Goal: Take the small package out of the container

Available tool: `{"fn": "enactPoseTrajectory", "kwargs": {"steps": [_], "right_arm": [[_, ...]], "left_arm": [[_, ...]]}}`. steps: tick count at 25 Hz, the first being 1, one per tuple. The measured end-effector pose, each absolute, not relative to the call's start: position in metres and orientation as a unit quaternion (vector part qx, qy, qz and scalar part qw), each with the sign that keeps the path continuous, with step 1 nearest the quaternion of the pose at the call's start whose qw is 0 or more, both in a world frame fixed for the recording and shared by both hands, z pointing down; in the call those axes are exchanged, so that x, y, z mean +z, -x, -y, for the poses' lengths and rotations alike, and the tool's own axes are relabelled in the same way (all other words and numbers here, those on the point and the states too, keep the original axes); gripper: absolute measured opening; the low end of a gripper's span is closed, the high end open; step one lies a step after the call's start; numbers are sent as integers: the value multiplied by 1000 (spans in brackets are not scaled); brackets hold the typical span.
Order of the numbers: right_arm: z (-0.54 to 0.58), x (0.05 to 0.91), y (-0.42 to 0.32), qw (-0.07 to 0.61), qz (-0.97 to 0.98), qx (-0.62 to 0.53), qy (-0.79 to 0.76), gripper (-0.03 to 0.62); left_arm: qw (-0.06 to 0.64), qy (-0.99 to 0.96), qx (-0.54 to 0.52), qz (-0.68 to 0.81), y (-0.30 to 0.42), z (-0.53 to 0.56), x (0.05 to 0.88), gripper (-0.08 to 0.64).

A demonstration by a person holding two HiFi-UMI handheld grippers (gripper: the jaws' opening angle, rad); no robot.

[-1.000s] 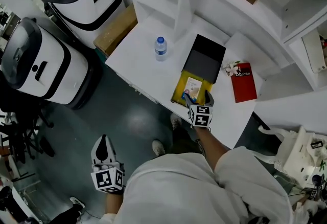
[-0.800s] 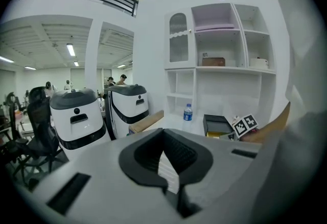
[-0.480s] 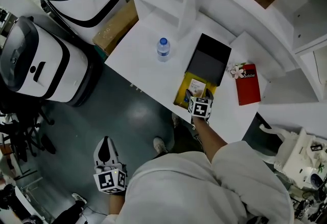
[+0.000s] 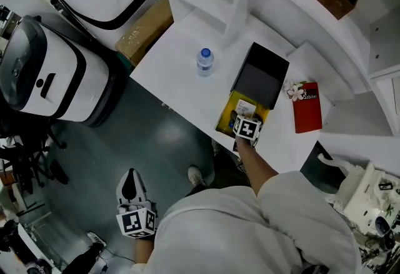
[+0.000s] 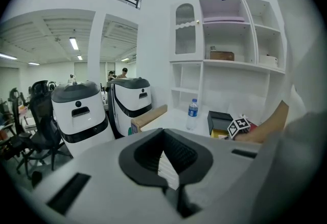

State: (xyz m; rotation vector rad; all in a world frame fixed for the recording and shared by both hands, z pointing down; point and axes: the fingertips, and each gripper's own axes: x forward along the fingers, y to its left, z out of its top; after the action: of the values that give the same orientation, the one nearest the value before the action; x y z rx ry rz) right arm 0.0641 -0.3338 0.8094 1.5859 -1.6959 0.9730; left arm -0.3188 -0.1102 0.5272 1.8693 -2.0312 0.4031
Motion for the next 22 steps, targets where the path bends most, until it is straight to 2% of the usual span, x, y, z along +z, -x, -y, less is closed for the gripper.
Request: {"fn": "enactPoseTrajectory", "kwargs": {"steps": [10,22], "right_arm": [[335,816,-59,300,625,403,-598,440],[330,793,-49,302,682,342,-571,439]], "left_arm": [[177,-666,145,710,311,118,530,8],[167,-682,141,698,303,124,526,8]]}}
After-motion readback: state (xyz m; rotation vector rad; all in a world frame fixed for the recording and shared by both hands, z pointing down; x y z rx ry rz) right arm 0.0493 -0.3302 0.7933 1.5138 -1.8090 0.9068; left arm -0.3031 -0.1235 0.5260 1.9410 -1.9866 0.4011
